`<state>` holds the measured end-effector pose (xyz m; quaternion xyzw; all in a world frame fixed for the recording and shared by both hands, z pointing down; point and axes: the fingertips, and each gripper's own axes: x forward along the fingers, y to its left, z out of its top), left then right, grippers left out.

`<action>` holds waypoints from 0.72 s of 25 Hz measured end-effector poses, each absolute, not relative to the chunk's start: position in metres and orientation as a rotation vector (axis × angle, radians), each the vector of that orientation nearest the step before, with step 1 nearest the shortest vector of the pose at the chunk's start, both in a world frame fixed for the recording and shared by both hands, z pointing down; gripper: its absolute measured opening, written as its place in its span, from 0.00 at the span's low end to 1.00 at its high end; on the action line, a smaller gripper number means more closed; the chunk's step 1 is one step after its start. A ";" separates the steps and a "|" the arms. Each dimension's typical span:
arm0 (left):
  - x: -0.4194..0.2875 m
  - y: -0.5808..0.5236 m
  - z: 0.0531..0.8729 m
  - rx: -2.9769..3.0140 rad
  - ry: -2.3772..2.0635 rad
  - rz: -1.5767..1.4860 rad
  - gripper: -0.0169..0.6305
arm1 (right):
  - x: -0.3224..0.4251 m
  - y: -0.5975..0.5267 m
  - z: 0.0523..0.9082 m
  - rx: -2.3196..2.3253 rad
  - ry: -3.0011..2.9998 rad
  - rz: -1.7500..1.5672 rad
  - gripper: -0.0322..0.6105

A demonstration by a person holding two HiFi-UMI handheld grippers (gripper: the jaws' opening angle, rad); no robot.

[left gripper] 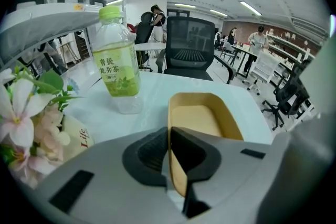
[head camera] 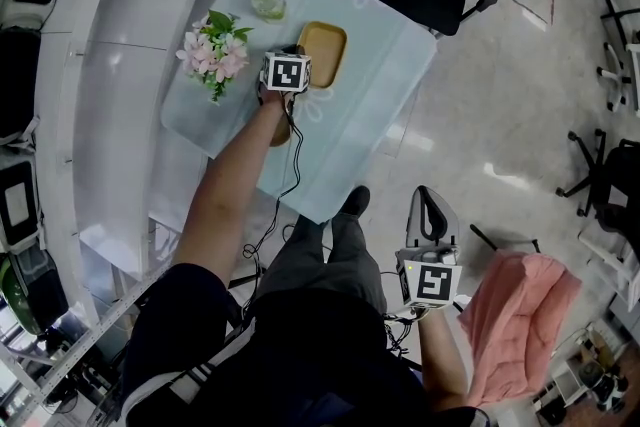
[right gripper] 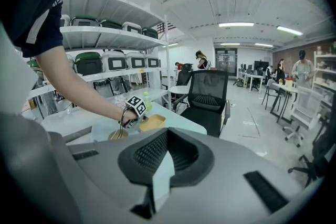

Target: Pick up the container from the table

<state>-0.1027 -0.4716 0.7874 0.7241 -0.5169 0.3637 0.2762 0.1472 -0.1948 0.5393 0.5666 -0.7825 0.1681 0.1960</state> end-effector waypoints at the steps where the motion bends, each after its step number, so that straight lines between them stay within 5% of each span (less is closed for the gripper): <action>1: -0.102 -0.471 0.787 1.943 -1.389 0.982 0.07 | 0.148 -0.195 0.539 1.587 -2.191 0.473 0.05; 18: -0.101 -0.467 0.773 1.924 -1.358 0.906 0.05 | 0.147 -0.193 0.540 1.577 -2.194 0.475 0.05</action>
